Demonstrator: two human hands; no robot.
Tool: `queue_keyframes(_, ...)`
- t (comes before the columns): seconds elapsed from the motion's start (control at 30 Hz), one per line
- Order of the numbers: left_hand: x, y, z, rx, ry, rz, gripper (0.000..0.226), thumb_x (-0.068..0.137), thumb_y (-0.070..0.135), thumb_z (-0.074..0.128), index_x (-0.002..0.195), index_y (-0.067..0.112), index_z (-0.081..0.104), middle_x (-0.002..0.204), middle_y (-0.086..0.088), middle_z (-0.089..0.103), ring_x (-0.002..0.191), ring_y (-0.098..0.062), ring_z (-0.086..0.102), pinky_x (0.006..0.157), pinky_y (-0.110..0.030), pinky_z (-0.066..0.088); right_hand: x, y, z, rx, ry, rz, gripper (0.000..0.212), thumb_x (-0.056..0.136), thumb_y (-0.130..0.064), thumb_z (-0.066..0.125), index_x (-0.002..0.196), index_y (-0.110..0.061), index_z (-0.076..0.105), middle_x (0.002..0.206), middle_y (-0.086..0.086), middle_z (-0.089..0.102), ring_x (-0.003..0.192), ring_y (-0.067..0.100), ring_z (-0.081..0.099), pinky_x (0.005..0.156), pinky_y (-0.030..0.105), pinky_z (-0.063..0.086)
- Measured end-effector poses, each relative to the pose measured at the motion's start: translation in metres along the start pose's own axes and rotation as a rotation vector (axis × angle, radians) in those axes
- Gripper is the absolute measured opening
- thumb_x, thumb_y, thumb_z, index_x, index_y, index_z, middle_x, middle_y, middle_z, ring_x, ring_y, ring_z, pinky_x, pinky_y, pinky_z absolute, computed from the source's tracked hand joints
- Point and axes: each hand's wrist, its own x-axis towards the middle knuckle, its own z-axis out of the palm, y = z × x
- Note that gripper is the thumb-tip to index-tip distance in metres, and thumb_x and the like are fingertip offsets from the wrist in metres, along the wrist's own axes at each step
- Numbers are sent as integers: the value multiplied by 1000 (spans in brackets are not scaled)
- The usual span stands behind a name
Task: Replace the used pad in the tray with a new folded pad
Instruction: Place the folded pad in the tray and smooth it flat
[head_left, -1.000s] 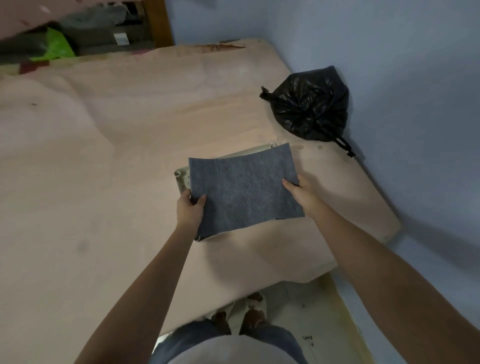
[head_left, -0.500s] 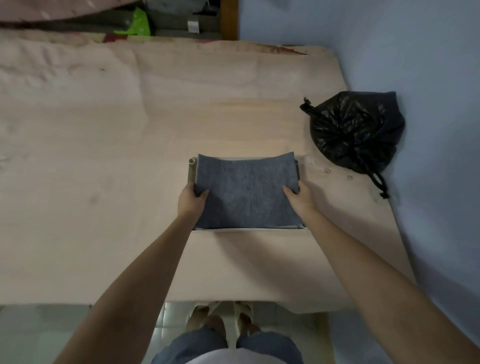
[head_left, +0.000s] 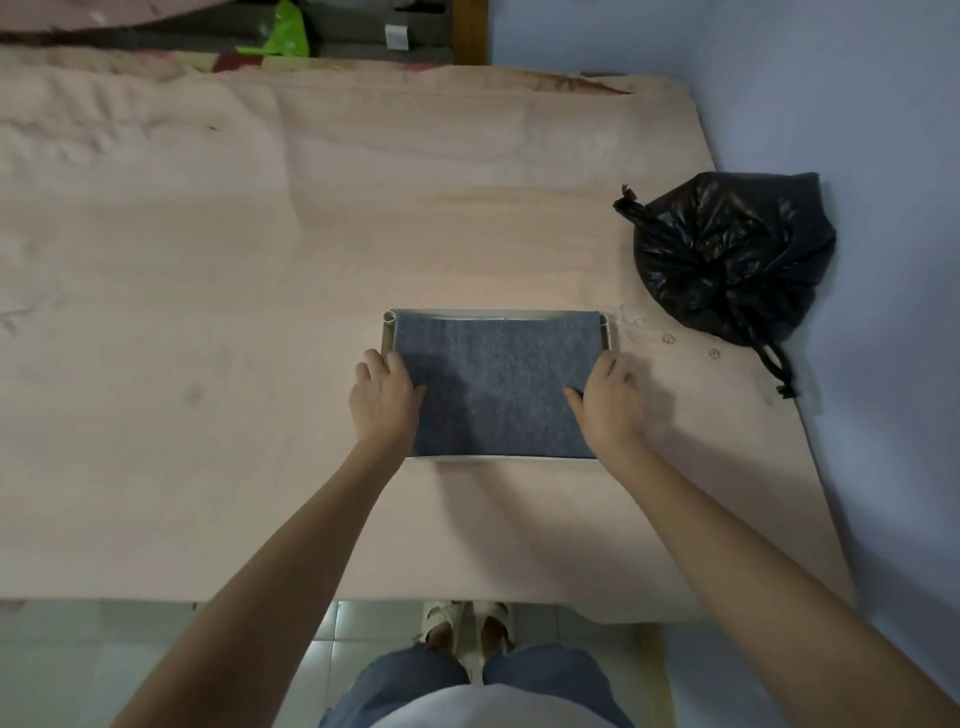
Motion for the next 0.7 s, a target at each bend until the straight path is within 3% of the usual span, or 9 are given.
queue_keyframes(0.07, 2, 1, 2, 151, 139, 190, 39, 83, 28, 66, 112, 4, 54, 115, -17, 55, 98, -32, 54, 76, -39, 44, 0, 0, 4, -149, 102, -89, 58, 94, -46, 44, 130, -1, 41, 126, 19, 49, 104, 30, 53, 78, 36, 44)
queue_keyframes(0.13, 4, 5, 9, 163, 197, 401, 46, 84, 33, 64, 122, 7, 57, 132, -19, 53, 119, -34, 52, 95, -45, 43, 5, -2, 8, -116, 151, -263, 58, 96, -40, 39, 140, -2, 37, 144, 22, 37, 127, 35, 41, 100, 43, 36)
queue_keyframes(0.2, 7, 15, 21, 220, 28, 523, 62, 95, 46, 38, 147, 14, 27, 156, -12, 20, 144, -31, 15, 115, -55, 12, 13, -9, 13, -86, 87, -418, 60, 97, -40, 33, 148, -8, 24, 155, 19, 18, 144, 32, 16, 116, 46, 14)
queue_keyframes(0.27, 12, 26, 34, 259, -47, 543, 64, 96, 53, 15, 151, 21, 4, 159, -6, -1, 146, -29, -6, 114, -58, -6, 22, -18, 20, -89, 35, -474, 61, 98, -43, 29, 150, -14, 16, 158, 16, 9, 146, 29, 4, 119, 47, 3)
queue_keyframes(0.4, 24, 28, 52, 248, -84, 499, 67, 90, 59, -4, 149, 28, -3, 159, -2, -2, 146, -28, -8, 113, -61, -5, 33, -30, 36, -86, -2, -488, 60, 98, -46, 25, 150, -18, 13, 159, 10, 9, 147, 24, 4, 118, 46, -2)
queue_keyframes(0.7, 28, 11, 61, 128, -43, 449, 62, 92, 58, 12, 149, 31, 18, 157, -6, 16, 145, -30, 10, 115, -58, 3, 33, -33, 52, 20, 24, -499, 56, 99, -36, 31, 149, -12, 22, 157, 10, 17, 146, 23, 13, 119, 47, 11)
